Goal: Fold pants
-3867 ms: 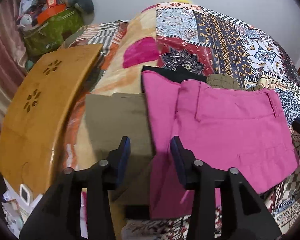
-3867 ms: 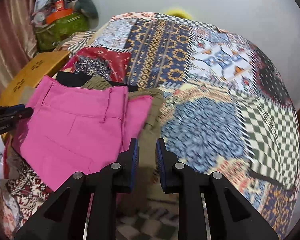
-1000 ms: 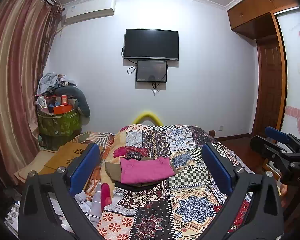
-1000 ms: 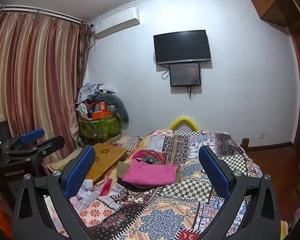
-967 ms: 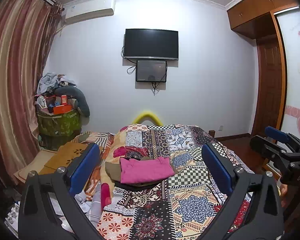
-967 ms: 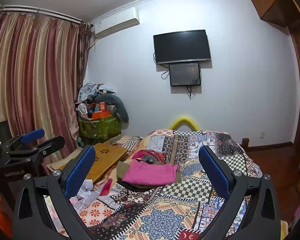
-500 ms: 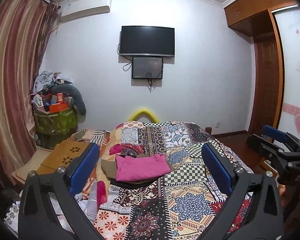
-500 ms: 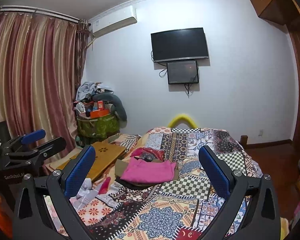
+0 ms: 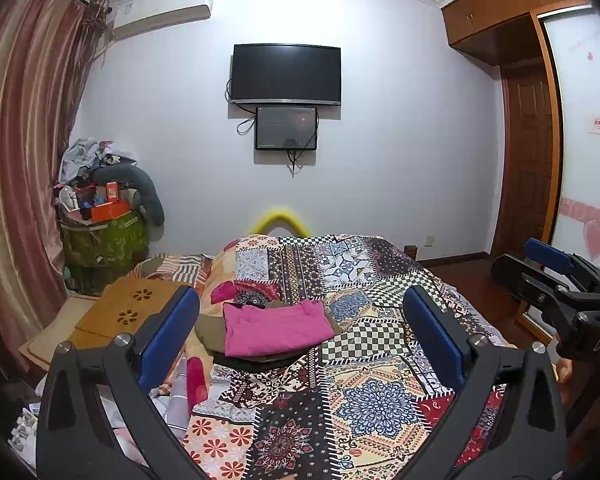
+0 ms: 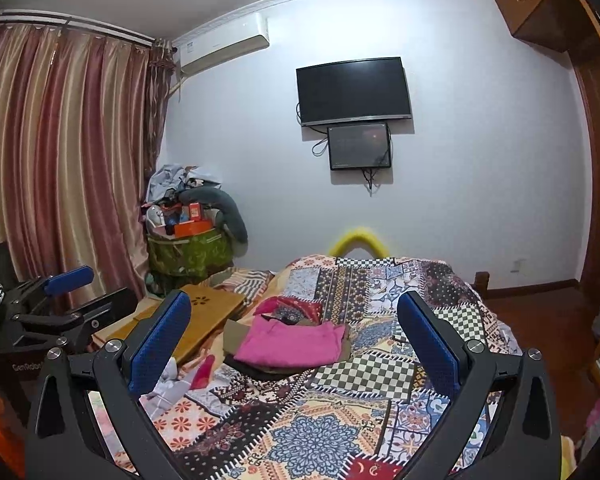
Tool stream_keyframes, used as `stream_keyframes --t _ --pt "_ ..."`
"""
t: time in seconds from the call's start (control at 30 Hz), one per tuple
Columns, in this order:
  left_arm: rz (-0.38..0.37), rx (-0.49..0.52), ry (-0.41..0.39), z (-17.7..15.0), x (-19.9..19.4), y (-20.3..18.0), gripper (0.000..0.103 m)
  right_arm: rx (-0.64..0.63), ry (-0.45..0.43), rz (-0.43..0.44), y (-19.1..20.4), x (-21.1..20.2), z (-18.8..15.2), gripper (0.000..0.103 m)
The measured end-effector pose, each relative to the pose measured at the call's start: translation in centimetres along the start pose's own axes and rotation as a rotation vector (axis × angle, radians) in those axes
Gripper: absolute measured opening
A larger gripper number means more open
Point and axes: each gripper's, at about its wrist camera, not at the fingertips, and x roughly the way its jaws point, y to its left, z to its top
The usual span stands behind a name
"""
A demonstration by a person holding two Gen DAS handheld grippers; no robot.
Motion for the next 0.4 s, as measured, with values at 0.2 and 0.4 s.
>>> stream_keyframes --t 0.2,0.4 --pt "-0.008 -0.004 0.010 -0.12 0.28 -0.24 0.103 0.000 0.004 -0.006 -0.07 -0.04 -0.16 0.103" --pt "-0.004 -0.013 0.017 -0.15 0.57 0.01 0.103 0.005 0.011 -0.007 -0.18 0.15 -0.23 0.103"
